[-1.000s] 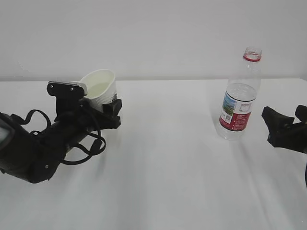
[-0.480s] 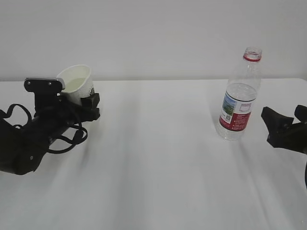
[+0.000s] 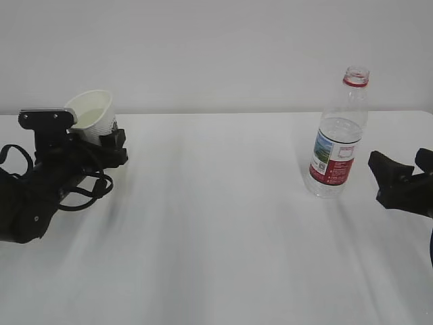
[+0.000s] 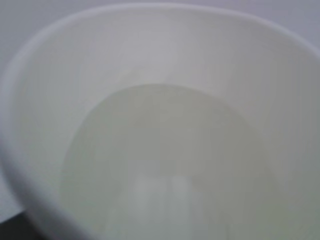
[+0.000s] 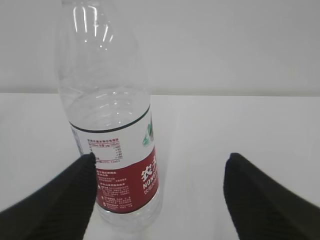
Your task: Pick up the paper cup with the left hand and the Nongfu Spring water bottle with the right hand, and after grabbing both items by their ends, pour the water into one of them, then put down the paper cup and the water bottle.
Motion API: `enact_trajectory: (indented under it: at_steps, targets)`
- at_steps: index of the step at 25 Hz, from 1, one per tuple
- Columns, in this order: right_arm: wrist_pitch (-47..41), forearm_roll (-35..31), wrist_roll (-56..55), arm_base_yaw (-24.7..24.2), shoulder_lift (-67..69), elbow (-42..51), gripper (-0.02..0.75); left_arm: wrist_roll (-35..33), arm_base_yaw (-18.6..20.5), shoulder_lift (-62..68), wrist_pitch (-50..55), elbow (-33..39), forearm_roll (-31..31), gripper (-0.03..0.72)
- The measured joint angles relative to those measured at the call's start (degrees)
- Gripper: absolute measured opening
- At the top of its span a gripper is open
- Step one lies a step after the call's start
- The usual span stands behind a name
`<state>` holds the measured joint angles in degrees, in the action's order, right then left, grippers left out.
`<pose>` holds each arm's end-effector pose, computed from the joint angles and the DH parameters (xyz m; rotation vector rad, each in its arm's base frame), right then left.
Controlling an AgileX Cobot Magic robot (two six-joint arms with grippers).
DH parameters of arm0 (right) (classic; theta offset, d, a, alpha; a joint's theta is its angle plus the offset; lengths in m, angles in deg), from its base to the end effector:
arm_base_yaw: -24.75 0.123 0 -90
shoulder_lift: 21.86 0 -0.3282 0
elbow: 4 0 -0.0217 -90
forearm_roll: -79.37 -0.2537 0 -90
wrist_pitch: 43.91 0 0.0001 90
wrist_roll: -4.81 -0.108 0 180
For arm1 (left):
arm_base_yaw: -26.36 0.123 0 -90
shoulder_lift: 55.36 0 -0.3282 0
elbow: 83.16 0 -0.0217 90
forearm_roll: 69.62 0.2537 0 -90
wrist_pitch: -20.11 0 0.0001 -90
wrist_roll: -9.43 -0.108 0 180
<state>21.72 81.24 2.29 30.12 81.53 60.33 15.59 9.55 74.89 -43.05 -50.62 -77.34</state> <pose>0.2553 0.0272 0.1763 -0.0778 1.7817 0.1159 0.3996 -0.1072 0.1191 0.0206 1.7469 -0.2340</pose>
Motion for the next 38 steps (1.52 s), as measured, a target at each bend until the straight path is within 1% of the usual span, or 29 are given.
enact_trajectory:
  at_steps: [19, 35, 38]
  targets:
    - [0.0, 0.04, 0.0, 0.0, 0.0, 0.0, 0.594, 0.0, 0.0, 3.91, -0.38, 0.0, -0.91, 0.524]
    - [0.0, 0.04, 0.0, 0.0, 0.0, 0.0, 0.594, -0.09, 0.0, 3.91, -0.91, 0.62, -0.95, 0.522]
    - [0.0, 0.04, 0.0, 0.0, 0.0, 0.0, 0.594, -0.09, 0.0, 3.91, -0.91, 0.62, -0.95, 0.531]
